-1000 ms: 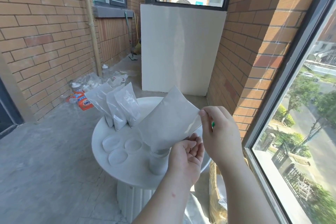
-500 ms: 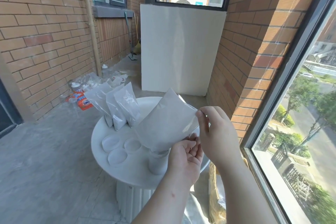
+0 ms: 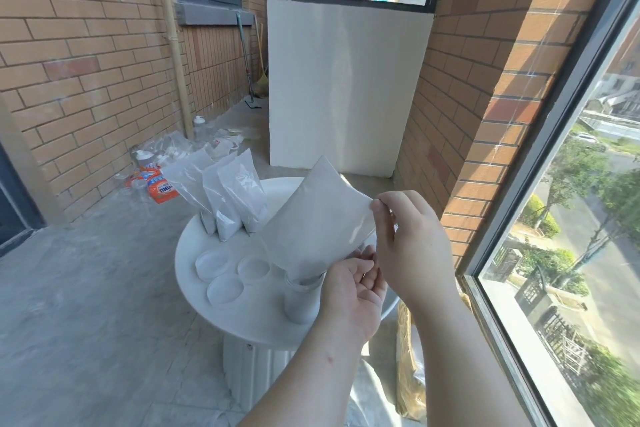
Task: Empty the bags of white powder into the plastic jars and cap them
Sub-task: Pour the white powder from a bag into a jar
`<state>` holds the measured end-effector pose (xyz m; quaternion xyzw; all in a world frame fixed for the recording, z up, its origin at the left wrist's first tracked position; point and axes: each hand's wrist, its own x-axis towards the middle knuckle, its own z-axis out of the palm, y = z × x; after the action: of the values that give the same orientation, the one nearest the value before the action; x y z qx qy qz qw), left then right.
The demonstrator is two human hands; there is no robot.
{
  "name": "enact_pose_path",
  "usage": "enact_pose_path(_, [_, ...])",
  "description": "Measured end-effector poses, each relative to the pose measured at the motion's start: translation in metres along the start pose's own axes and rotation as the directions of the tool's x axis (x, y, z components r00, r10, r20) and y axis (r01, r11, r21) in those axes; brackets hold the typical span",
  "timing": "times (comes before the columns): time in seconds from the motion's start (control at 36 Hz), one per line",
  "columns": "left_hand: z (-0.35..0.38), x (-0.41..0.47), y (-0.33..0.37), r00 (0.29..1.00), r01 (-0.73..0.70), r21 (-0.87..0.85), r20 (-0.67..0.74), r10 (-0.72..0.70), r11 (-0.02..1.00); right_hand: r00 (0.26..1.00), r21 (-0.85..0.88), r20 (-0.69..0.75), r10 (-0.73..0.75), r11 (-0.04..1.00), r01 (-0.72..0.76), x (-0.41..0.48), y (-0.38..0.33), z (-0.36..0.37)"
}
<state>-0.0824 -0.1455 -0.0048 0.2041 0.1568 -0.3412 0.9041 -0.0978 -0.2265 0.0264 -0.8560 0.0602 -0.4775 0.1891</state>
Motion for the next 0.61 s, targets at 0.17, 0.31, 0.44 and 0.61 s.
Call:
enact_pose_path(0.17, [0.002,-0.003,0.000,1.000,-0.022,0.030,-0.022,0.023,0.999,1.000,0.011,-0.013,-0.018,1.000,0.018,0.004,-0.006,-0.001])
enact_pose_path(0.31, [0.009,-0.013,-0.001,0.999,-0.040,0.091,-0.028,0.042,0.995,0.999,0.006,-0.001,-0.034,0.999,0.034,0.004,-0.010,0.000])
enact_pose_path(0.44, [0.011,-0.017,-0.001,0.998,-0.056,0.114,-0.034,0.061,0.992,1.000,-0.012,0.005,-0.030,0.999,0.030,0.005,-0.012,-0.001])
enact_pose_path(0.61, [0.009,-0.014,-0.001,0.998,-0.046,0.103,-0.026,0.049,0.994,0.999,-0.003,-0.026,-0.039,0.999,0.038,0.006,-0.015,-0.003])
